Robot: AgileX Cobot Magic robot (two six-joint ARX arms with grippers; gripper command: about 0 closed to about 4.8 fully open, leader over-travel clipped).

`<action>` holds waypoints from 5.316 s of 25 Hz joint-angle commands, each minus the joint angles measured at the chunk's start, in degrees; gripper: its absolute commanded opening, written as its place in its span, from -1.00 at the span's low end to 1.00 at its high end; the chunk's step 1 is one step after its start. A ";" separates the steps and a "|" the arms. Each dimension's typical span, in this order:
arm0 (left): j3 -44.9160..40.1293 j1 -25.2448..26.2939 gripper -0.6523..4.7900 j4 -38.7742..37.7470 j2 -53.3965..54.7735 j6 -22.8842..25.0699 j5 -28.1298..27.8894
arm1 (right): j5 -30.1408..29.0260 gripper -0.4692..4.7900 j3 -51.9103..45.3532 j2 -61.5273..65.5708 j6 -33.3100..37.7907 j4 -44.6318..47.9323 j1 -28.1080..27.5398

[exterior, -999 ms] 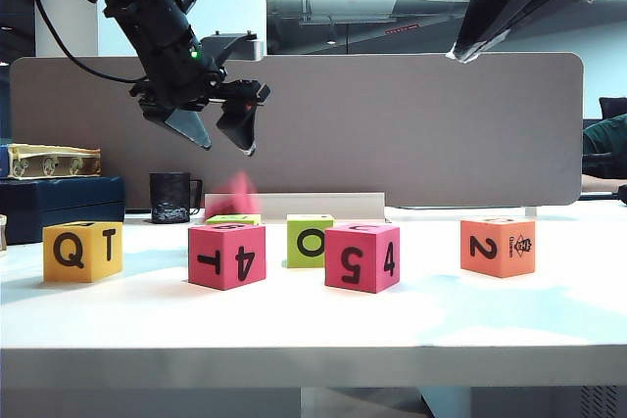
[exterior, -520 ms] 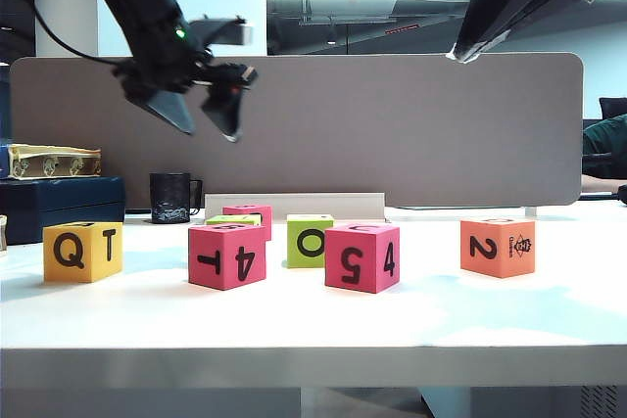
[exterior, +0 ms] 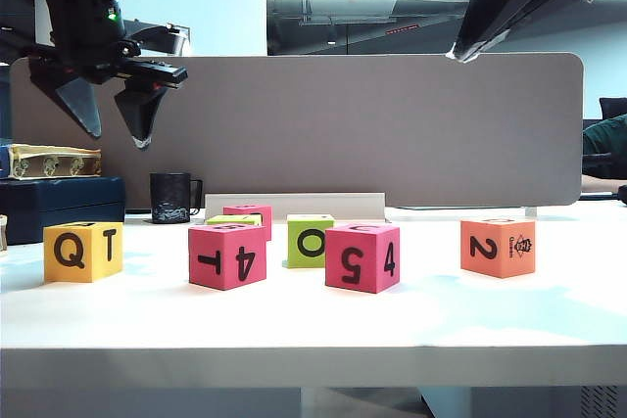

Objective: Select the appropriate blocks from the scattered letter blocks on the table and arrange them in a row to spell out "ABCD".

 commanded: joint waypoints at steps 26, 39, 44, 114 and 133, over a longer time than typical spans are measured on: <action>-0.20 -7.04 0.66 -5.25 8.83 3.52 25.51 | -0.35 -0.83 0.28 -0.20 -0.09 0.28 0.04; -0.20 -10.10 0.84 -1.68 9.53 3.19 18.84 | -0.33 -0.83 0.28 -0.20 -0.09 -0.52 0.04; -0.20 -11.30 0.84 -2.34 12.52 3.15 19.45 | -0.33 -0.83 0.28 -0.20 -0.11 -0.59 0.04; 9.79 -25.49 0.99 1.11 16.87 -14.56 13.18 | 4.63 -0.83 6.80 -2.91 -0.13 -13.62 -0.02; 9.79 -25.51 0.91 2.67 20.02 -11.98 13.29 | 4.39 -0.83 7.43 -7.82 -0.11 -14.64 0.02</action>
